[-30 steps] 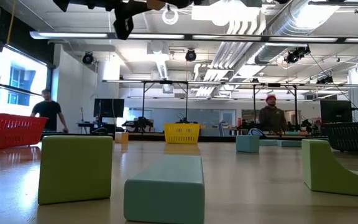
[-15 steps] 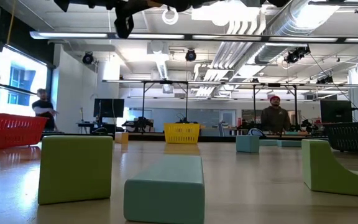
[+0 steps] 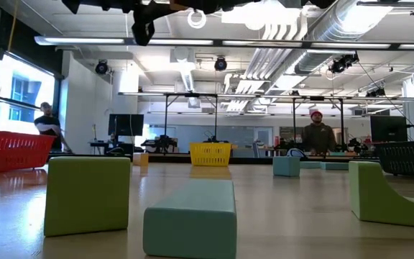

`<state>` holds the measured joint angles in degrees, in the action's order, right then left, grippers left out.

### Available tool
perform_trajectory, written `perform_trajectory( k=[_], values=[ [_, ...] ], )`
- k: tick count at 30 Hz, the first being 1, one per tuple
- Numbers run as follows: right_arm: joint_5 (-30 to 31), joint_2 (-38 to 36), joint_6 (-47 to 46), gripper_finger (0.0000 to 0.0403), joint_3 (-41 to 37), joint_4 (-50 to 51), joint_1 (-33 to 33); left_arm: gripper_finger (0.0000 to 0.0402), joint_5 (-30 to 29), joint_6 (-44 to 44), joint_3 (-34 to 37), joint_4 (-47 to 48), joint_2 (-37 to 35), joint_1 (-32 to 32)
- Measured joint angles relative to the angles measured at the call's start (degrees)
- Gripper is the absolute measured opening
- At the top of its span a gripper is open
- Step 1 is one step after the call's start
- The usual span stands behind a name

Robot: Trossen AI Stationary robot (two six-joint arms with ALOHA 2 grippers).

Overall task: Sort & place blocks by color
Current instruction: Put the orange block into the black bin

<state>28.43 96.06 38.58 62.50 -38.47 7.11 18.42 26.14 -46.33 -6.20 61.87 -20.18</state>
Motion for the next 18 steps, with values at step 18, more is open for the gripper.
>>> perform_trajectory(
  k=[18],
  values=[
    [6.9, 0.0, -6.5, 0.0102, 0.0, 6.0, 0.4, 0.0215, -3.7, -10.7, 0.0, 5.6, 0.0, 0.0]
  ],
)
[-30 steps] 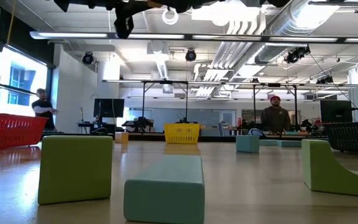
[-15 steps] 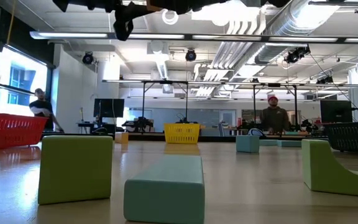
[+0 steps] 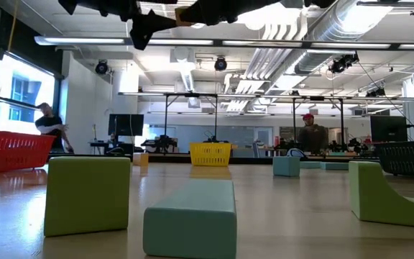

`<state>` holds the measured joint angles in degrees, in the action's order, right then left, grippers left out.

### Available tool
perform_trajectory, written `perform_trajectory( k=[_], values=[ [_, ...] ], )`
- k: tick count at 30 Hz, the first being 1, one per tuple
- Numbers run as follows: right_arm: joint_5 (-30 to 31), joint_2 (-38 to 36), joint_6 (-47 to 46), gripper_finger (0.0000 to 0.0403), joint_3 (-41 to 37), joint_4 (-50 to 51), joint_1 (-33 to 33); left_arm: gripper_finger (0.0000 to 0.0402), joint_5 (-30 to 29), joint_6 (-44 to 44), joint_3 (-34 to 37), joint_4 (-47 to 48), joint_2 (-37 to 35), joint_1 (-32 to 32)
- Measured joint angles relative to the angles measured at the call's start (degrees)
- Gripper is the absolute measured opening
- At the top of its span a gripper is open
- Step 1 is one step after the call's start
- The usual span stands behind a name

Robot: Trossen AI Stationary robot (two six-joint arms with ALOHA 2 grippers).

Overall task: Sort & place blocks by color
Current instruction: Put the orange block into the black bin

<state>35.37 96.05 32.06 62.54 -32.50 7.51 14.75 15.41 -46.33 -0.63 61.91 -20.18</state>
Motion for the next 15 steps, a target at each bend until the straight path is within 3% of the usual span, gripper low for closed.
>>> perform_trajectory(
  k=[15],
  values=[
    [10.2, 0.0, -18.5, 0.0103, 0.0, 14.2, 0.2, 0.0223, -3.6, -8.9, 0.0, 4.9, 0.0, -0.9]
  ],
)
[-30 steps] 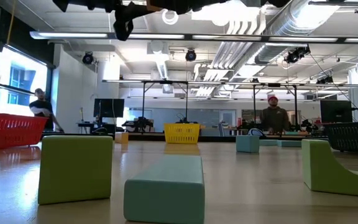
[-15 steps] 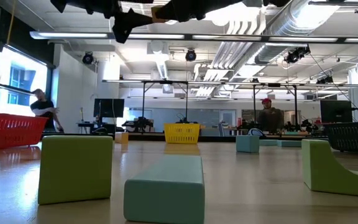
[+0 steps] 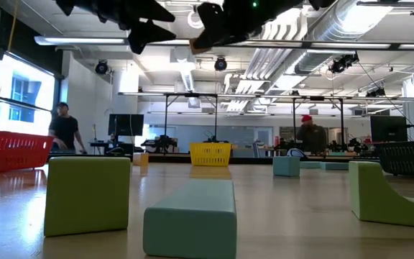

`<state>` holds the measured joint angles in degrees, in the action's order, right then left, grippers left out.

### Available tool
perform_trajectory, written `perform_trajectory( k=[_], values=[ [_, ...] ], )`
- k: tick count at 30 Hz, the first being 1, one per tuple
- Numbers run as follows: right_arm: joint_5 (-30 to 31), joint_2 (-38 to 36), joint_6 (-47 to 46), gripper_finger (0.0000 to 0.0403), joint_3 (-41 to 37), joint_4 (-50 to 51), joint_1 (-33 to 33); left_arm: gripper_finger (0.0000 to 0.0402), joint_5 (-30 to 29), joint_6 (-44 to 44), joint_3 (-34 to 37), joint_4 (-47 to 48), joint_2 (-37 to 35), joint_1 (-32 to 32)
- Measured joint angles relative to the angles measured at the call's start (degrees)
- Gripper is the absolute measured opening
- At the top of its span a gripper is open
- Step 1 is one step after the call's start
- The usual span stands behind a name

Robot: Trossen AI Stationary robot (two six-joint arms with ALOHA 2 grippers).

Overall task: Sort & place blocks by color
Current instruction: Put the orange block into the black bin

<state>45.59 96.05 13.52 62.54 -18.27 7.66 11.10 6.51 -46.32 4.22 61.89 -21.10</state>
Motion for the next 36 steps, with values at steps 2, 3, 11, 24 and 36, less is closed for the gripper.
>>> perform_trajectory(
  k=[2, 3, 11, 24, 36],
  values=[
    [1.8, 0.0, -5.0, 0.0103, 0.0, 3.5, 0.1, 0.0223, 0.0, -1.1, 0.0, 2.0, 0.0, -0.3],
    [2.7, 0.0, -7.6, 0.0103, 0.0, 5.3, 0.1, 0.0223, 0.0, -1.3, 0.0, 3.0, 0.0, -0.3],
    [7.6, -0.1, -29.8, 0.0103, 0.0, 20.6, 1.5, 0.0223, -8.2, -3.3, 0.0, 12.6, 0.0, -0.2],
    [4.6, -0.2, -70.5, 0.0103, 0.0, 57.5, 3.1, 0.0223, -10.1, -3.7, 0.0, 17.9, 0.0, -0.2],
    [-8.2, -0.2, -103.9, 0.0104, 0.0, 92.1, 9.7, 0.0223, -10.1, -3.7, 0.0, 18.0, 0.0, -0.2]
  ],
)
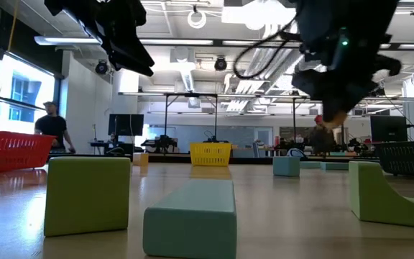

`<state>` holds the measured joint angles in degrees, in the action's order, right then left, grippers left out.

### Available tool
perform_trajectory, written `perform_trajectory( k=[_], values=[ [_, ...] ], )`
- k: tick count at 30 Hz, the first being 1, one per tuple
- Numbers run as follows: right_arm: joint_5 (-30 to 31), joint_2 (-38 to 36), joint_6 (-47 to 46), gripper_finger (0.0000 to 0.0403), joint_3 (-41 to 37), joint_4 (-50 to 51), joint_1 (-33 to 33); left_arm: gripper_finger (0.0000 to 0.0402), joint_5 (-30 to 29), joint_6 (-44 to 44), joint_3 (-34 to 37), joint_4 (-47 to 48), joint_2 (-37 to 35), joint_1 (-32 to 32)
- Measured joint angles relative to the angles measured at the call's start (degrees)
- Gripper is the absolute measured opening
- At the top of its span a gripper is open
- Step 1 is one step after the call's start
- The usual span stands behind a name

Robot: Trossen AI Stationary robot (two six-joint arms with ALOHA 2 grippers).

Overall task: Sort & place blocks by color
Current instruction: Put the orange block into the black bin

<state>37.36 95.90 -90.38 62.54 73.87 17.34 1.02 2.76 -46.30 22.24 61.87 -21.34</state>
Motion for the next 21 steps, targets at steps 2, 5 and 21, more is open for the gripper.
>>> perform_trajectory(
  k=[2, 5, 21],
  values=[
    [-3.3, 0.0, -3.8, 0.0104, 0.0, 3.7, 1.1, 0.0223, 0.0, 0.0, 0.0, 0.0, 0.0, 0.0],
    [-8.0, 0.0, -8.9, 0.0104, 0.0, 8.1, 2.9, 0.0223, 0.0, 0.0, 0.0, 0.0, 0.0, 0.0],
    [-29.1, 0.0, -15.4, 0.0104, 0.0, 12.7, 7.7, 0.0223, 0.0, 0.0, 0.0, 0.0, 0.0, 0.0]
  ],
)
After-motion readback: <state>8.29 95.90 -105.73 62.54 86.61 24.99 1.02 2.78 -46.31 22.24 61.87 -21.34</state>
